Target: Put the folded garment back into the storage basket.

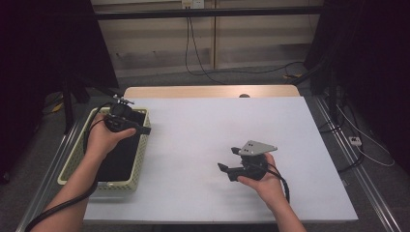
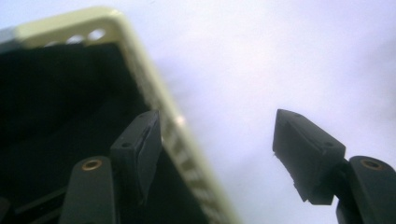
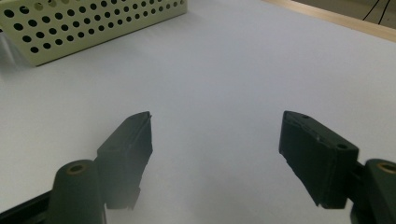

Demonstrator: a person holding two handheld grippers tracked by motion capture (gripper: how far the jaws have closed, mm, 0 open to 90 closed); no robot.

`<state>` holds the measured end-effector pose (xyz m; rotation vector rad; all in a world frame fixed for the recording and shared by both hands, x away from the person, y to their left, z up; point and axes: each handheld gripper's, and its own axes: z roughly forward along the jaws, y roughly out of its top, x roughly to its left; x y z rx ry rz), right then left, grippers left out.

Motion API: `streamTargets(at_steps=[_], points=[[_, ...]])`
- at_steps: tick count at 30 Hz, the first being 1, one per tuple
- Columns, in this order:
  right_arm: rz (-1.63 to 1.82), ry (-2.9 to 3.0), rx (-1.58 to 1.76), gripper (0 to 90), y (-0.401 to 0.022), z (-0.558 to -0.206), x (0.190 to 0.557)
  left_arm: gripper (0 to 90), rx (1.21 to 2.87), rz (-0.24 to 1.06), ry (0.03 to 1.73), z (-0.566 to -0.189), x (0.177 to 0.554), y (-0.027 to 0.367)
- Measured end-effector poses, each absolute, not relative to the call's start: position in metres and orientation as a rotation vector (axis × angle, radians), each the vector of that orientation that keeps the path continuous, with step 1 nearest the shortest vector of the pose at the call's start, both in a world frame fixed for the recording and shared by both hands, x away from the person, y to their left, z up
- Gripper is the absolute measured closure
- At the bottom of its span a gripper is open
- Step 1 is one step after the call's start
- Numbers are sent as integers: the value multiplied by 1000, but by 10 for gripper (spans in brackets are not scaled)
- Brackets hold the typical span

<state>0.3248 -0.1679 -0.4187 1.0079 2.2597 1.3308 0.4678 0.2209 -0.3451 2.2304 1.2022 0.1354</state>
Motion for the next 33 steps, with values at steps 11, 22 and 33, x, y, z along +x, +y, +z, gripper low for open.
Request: streamTargets(at_steps=[11, 22, 33], points=[[1328, 2283, 1046, 255, -181, -422, 320, 305, 2257, 115, 1076, -342, 455, 192], [1313, 2270, 1085, 253, -206, -420, 309, 277, 2258, 121, 1015, -340, 443, 176], [1282, 2241, 1127, 251, -232, -424, 298, 257, 2258, 114, 960, -340, 429, 161]])
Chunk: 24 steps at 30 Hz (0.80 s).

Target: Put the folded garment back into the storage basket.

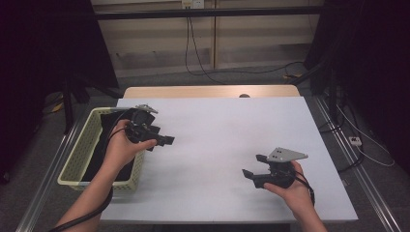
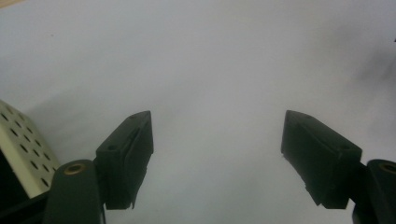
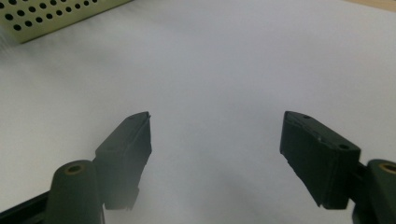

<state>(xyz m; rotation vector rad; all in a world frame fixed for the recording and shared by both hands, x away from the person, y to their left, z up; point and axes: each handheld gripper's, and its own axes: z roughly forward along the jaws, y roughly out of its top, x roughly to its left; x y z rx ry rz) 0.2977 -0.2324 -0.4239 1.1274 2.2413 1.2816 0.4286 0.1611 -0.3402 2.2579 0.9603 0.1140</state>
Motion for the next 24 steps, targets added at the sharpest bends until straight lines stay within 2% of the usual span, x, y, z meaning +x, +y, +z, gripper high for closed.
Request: streamTargets(at_steps=[15, 24], points=[[1269, 2221, 1183, 247, -252, -428, 288, 250, 2245, 82, 907, -355, 407, 156], [1267, 2236, 1171, 243, -250, -428, 284, 242, 2232, -8, 873, -371, 390, 152]])
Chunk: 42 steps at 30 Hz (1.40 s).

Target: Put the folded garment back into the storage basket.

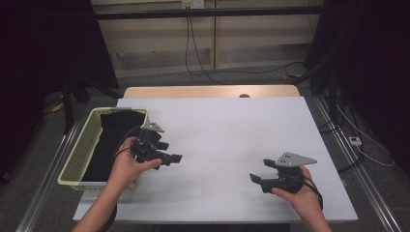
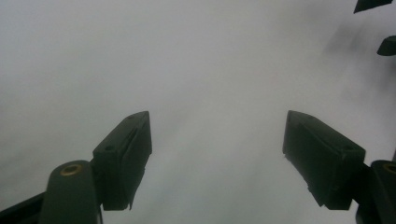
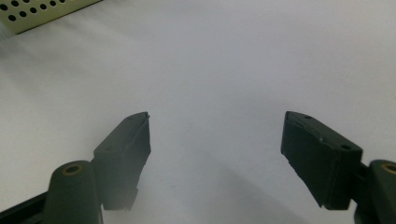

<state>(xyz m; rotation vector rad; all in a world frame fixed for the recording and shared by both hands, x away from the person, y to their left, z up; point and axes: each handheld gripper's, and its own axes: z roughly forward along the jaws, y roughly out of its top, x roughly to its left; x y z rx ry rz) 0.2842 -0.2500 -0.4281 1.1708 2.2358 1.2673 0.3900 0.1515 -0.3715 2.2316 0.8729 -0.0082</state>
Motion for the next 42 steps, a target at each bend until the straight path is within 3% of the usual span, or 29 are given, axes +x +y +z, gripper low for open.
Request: streamTargets(at_steps=[42], points=[[1270, 2218, 1175, 236, -254, -427, 279, 213, 2199, -84, 828, -411, 352, 170]])
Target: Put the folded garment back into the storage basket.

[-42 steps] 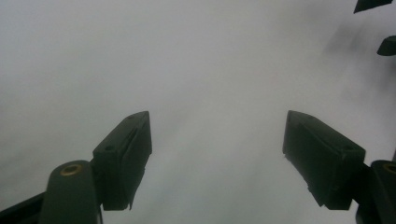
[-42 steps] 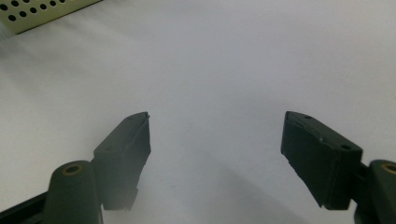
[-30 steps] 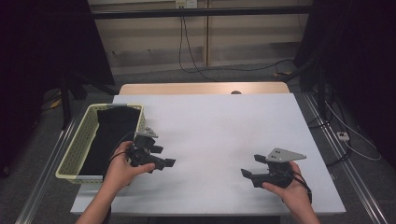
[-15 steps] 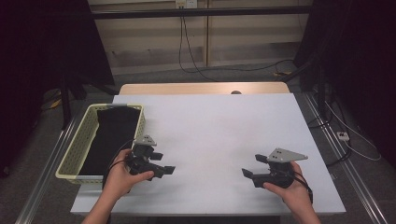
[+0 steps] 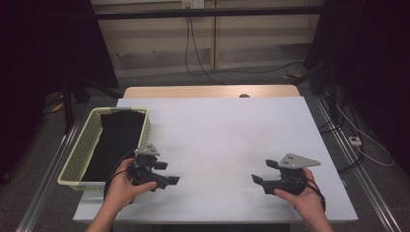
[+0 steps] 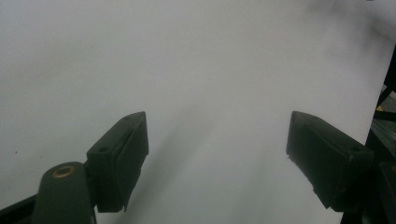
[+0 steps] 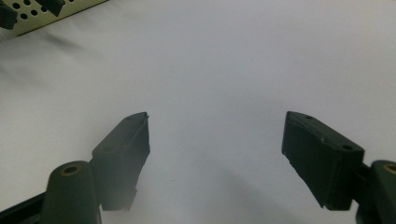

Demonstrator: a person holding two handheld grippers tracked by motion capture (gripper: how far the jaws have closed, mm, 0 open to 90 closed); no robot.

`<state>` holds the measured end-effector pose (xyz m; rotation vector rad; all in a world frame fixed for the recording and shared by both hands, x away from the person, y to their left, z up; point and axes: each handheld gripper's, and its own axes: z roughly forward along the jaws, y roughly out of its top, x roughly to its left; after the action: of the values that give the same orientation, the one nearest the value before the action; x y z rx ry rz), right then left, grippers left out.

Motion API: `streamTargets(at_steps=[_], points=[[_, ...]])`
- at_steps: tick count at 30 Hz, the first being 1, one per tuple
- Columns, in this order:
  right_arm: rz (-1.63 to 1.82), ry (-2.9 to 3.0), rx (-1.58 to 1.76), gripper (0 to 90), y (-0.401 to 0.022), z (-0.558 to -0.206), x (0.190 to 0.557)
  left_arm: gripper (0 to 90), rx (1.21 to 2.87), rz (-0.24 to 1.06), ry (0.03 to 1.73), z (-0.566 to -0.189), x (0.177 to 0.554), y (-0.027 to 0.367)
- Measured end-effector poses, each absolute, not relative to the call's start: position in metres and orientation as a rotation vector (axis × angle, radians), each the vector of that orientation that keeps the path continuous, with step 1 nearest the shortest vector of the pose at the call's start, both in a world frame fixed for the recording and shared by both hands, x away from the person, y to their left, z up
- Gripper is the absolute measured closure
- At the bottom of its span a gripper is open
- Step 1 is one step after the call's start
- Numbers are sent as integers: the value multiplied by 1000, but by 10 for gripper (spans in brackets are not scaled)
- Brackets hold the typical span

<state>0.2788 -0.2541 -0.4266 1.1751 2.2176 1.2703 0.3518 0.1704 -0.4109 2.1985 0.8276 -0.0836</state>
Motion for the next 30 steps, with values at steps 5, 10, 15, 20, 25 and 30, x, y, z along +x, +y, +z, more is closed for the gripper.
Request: streamTargets(at_steps=[5, 10, 15, 20, 25, 30], points=[[1261, 2232, 1169, 235, -252, -429, 279, 211, 2196, -85, 829, -413, 350, 171], [1262, 2237, 1165, 234, -251, -430, 278, 211, 2196, -70, 810, -415, 347, 173], [1256, 2246, 1159, 233, -251, -430, 278, 205, 2201, -82, 791, -414, 343, 173], [1254, 2240, 1161, 233, -252, -430, 278, 201, 2194, -90, 786, -414, 342, 174], [1242, 2231, 1171, 233, -255, -431, 277, 195, 2190, -93, 787, -414, 342, 175], [1235, 2240, 1165, 232, -256, -432, 278, 196, 2191, -91, 785, -414, 342, 175]])
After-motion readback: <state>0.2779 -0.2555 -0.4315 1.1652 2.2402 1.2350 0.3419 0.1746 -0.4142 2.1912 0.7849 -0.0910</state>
